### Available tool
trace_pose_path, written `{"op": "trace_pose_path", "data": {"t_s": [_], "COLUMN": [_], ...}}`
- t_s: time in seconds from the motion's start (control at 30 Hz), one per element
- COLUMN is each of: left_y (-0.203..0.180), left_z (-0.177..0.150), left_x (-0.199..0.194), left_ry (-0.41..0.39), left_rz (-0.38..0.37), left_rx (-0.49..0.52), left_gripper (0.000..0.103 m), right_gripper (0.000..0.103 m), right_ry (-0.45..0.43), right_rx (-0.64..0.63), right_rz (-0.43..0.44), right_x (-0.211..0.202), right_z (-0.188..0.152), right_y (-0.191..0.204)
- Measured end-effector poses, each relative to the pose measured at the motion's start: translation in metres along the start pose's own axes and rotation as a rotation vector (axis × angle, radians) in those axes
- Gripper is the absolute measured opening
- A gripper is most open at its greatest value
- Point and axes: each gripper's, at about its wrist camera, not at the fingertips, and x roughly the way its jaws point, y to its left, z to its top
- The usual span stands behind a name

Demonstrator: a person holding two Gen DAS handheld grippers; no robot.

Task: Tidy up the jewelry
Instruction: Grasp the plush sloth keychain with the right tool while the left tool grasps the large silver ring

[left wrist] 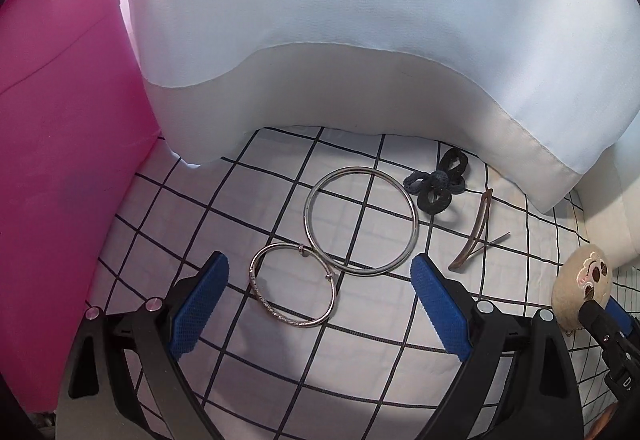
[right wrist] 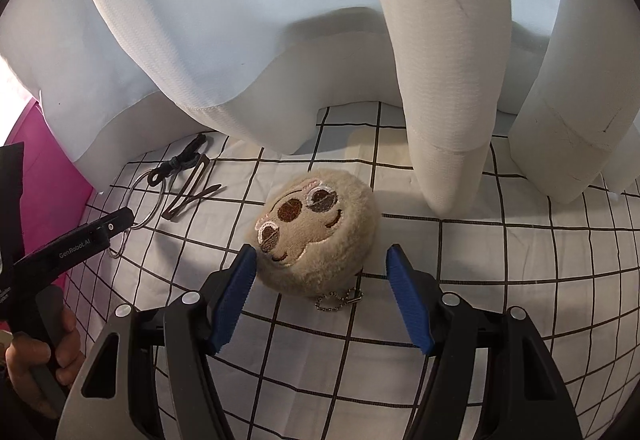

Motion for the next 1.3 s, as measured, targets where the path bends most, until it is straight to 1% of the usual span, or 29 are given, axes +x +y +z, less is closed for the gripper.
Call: {"op": "trace_pose_path", "data": {"t_s": [0.1, 0.2, 0.37, 0.43, 0.5, 0.53, 0.6, 0.8, 0.83, 0.97, 1.0, 1.03, 1.1, 1.13, 1.2, 1.3], "left_y": [-0.007, -0.013, -0.016, -0.019, -0.02, -0.018, -0.018, -0.02, -0.019, -0.022, -0.023, -0.023, -0.026, -0.028, -0.029, -0.026], "left_z": [0.002, 0.003, 0.009, 0.008, 0.011, 0.016, 0.015, 0.013, 0.021, 0.02, 0.02, 0.019, 0.018, 0.016, 0.015, 0.016], "left_x": [0.005, 0.011, 0.024, 0.023, 0.026, 0.029, 0.03, 0.029, 0.036, 0.035, 0.035, 0.033, 0.029, 0.026, 0.026, 0.027], "left_ry": [0.002, 0.007, 0.027, 0.015, 0.011, 0.011, 0.008, -0.028, -0.034, -0.05, -0.052, -0.054, -0.068, -0.078, -0.086, -0.094], "left_rz": [-0.013, -0.008, -0.006, 0.008, 0.006, 0.004, 0.005, -0.004, -0.005, -0.003, -0.003, -0.005, -0.014, -0.018, -0.012, -0.018], "left_rx": [0.023, 0.054, 0.067, 0.083, 0.092, 0.092, 0.093, 0.108, 0.111, 0.119, 0.119, 0.119, 0.135, 0.147, 0.151, 0.139], "left_gripper": [0.091, 0.091, 0.091, 0.091, 0.092, 0.094, 0.098, 0.098, 0.098, 0.097, 0.096, 0.093, 0.082, 0.07, 0.07, 0.069], "right_gripper": [0.064, 0.064, 0.064, 0.064, 0.064, 0.064, 0.064, 0.064, 0.064, 0.064, 0.064, 0.064, 0.064, 0.064, 0.058, 0.055], "right_ry": [-0.007, -0.012, -0.01, -0.005, -0.006, -0.005, -0.002, 0.011, 0.011, 0.002, -0.002, -0.007, -0.013, -0.015, -0.022, -0.028], "right_rx": [-0.002, -0.002, 0.001, 0.004, 0.007, 0.007, 0.005, 0.01, 0.011, 0.001, -0.006, -0.015, -0.031, -0.035, -0.043, -0.055], "right_rz": [0.001, 0.002, 0.026, 0.033, 0.031, 0.03, 0.027, 0.024, 0.023, 0.014, 0.009, 0.004, -0.003, -0.004, -0.012, -0.012], "right_x": [0.002, 0.003, 0.007, 0.009, 0.01, 0.011, 0.013, 0.02, 0.022, 0.027, 0.028, 0.028, 0.03, 0.03, 0.03, 0.031], "right_z": [0.002, 0.003, 0.003, 0.003, 0.002, 0.003, 0.003, 0.006, 0.006, 0.006, 0.005, 0.005, 0.004, 0.004, 0.004, 0.004], "right_y": [0.0, 0.001, 0.004, 0.004, 0.004, 0.005, 0.006, 0.009, 0.009, 0.014, 0.015, 0.017, 0.019, 0.019, 0.021, 0.023]}}
